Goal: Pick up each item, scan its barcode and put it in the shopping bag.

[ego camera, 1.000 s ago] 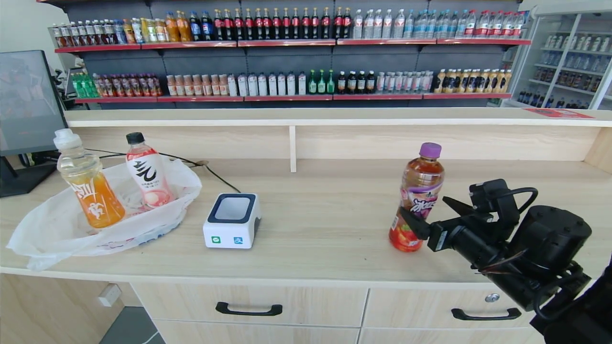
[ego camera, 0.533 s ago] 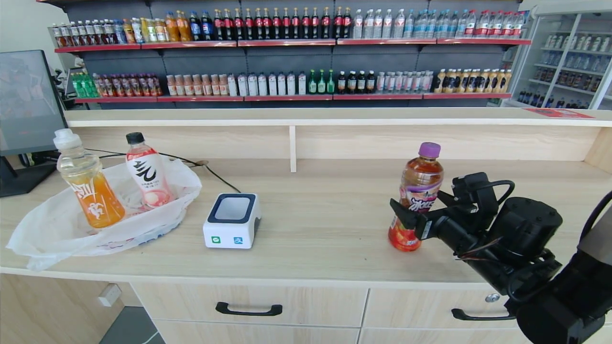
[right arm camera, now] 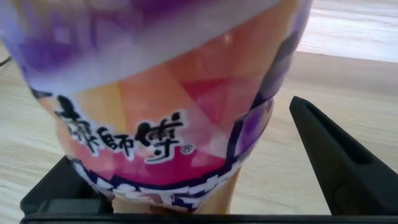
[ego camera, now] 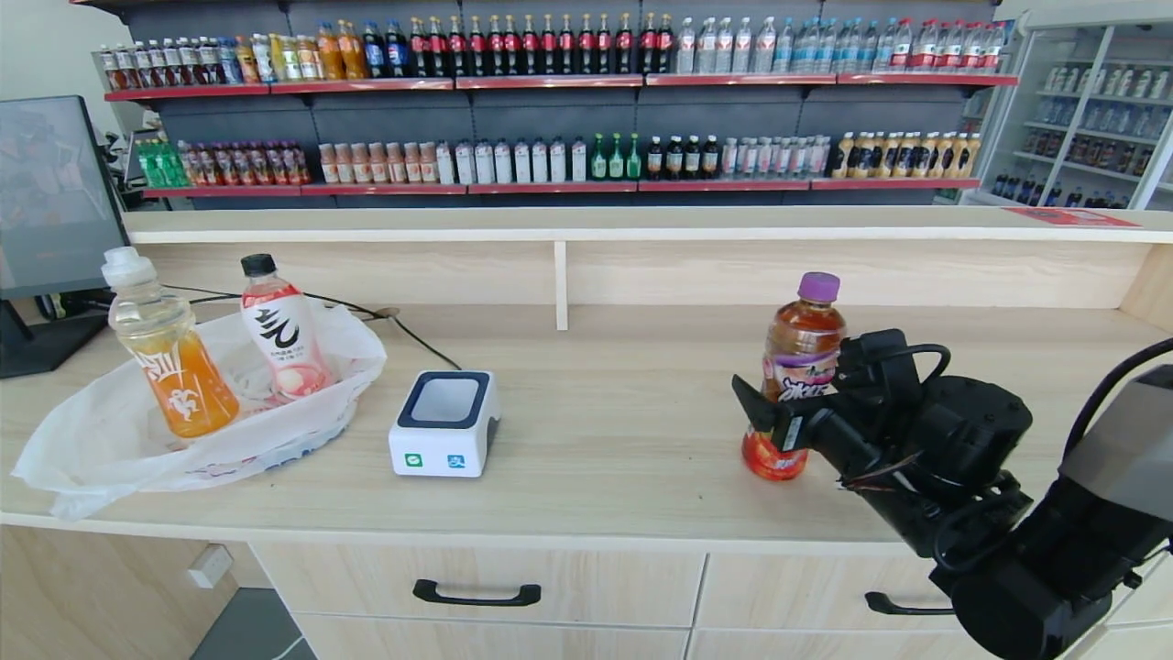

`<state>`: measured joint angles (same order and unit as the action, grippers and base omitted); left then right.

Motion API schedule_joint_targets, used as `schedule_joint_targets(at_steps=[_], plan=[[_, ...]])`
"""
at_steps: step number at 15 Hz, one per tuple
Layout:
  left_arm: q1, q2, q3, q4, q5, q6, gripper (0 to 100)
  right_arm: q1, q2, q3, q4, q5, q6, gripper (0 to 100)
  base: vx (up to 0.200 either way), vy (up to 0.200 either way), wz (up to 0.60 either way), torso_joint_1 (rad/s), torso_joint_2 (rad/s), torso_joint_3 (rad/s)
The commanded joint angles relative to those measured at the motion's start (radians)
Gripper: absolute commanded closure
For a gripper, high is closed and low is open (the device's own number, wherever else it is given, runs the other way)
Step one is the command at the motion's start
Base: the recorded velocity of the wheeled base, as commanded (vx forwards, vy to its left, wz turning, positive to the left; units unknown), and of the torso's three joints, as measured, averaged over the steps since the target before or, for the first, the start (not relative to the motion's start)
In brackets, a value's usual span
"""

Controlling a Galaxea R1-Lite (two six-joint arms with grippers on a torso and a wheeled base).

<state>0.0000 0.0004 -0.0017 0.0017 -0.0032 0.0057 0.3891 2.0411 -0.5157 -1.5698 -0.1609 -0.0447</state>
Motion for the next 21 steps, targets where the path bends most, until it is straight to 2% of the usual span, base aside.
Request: schedule_joint_targets(at_steps=[1, 5, 12, 13, 21], plan=[[0.0, 0.0, 0.0, 0.0, 0.0, 0.0, 0, 0.03, 0.01, -0.007, -0.001, -0.031, 0.0, 0, 0.0, 0.0, 0.0, 0.0, 0.0, 0.0], [0.0, 0.0, 0.0, 0.0, 0.0, 0.0, 0, 0.025, 0.016, -0.043, -0.001, -0.088, -0.001, 0, 0.0, 0.0, 0.0, 0.0, 0.0, 0.0], [0.0, 0.0, 0.002, 0.0, 0.0, 0.0, 0, 0.023, 0.014, -0.05, -0.001, -0.092, 0.028, 0, 0.0, 0.0, 0.0, 0.0, 0.0, 0.0], [0.002, 0.0, 0.0, 0.001, 0.0, 0.0, 0, 0.025, 0.011, -0.055, -0.001, -0.094, 0.031, 100, 0.0, 0.0, 0.0, 0.0, 0.0, 0.0], [0.0, 0.0, 0.002, 0.0, 0.0, 0.0, 0, 0.03, -0.027, -0.04, -0.001, -0.092, 0.039, 100, 0.0, 0.0, 0.0, 0.0, 0.0, 0.0]])
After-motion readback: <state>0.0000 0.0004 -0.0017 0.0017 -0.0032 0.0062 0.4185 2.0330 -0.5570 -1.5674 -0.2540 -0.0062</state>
